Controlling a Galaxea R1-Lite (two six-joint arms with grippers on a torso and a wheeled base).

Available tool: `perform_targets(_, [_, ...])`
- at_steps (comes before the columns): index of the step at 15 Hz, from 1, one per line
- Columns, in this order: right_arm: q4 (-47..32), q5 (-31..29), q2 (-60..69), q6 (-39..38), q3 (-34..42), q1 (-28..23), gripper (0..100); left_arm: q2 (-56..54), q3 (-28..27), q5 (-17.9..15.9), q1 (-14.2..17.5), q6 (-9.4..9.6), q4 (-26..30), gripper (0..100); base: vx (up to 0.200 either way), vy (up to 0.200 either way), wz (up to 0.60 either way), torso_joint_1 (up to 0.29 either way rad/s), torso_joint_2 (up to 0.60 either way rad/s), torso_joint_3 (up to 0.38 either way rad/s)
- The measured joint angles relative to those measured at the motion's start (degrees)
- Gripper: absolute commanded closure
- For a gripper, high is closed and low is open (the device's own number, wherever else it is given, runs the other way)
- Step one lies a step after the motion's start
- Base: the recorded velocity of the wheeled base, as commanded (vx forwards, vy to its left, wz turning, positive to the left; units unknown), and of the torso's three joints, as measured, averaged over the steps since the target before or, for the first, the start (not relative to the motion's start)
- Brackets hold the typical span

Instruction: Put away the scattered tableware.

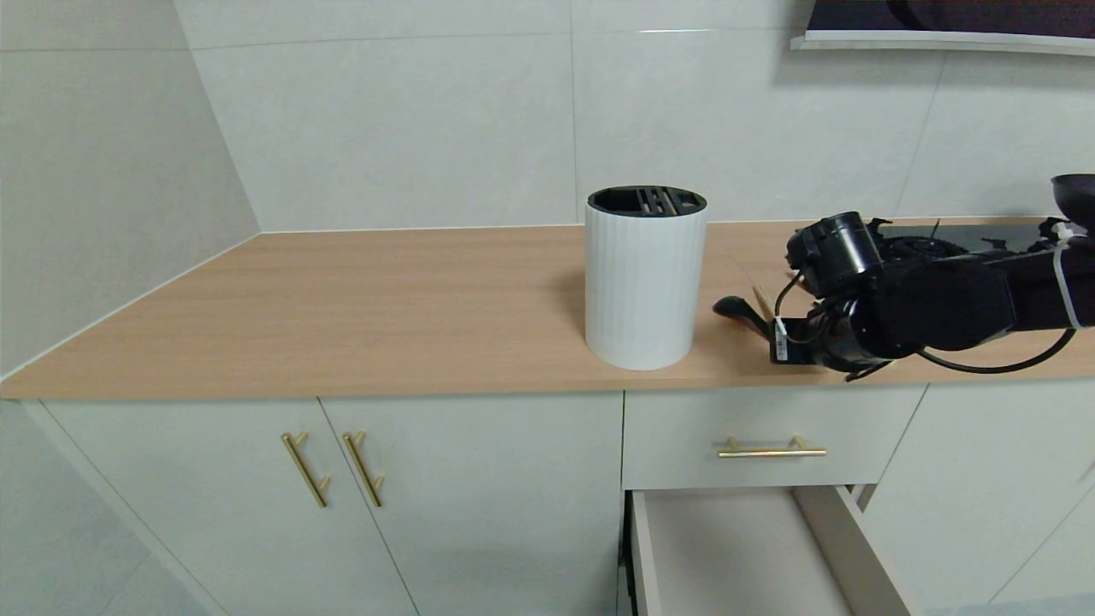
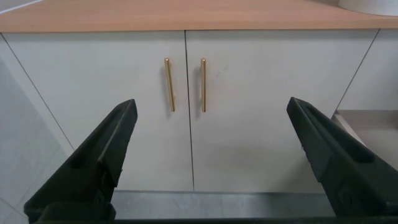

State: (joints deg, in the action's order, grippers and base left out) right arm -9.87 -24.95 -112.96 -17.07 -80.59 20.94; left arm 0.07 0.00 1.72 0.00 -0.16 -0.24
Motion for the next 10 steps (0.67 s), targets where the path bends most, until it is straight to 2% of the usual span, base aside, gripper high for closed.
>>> perform_targets(3, [-0.6, 0.1, 0.9, 0.0, 0.3, 0.0, 100, 0.0, 0.0, 0.0, 0.0, 0.0, 0.0, 0, 0.0, 0.0, 0.0, 0.0, 0.0, 0.0])
perform_targets(5, [-3.7, 0.5, 3.5, -0.3, 1.5, 0.4, 100, 0.0, 0.0, 0.0, 0.0, 0.0, 0.0, 0, 0.0, 0.0, 0.0, 0.0, 0.0, 0.0])
perform_targets(10, [-10.7, 3.1, 19.5, -1.3, 8.0, 4.4, 100, 0.0, 0.0, 0.0, 0.0, 0.0, 0.0, 0, 0.0, 0.0, 0.0, 0.0, 0.0, 0.0])
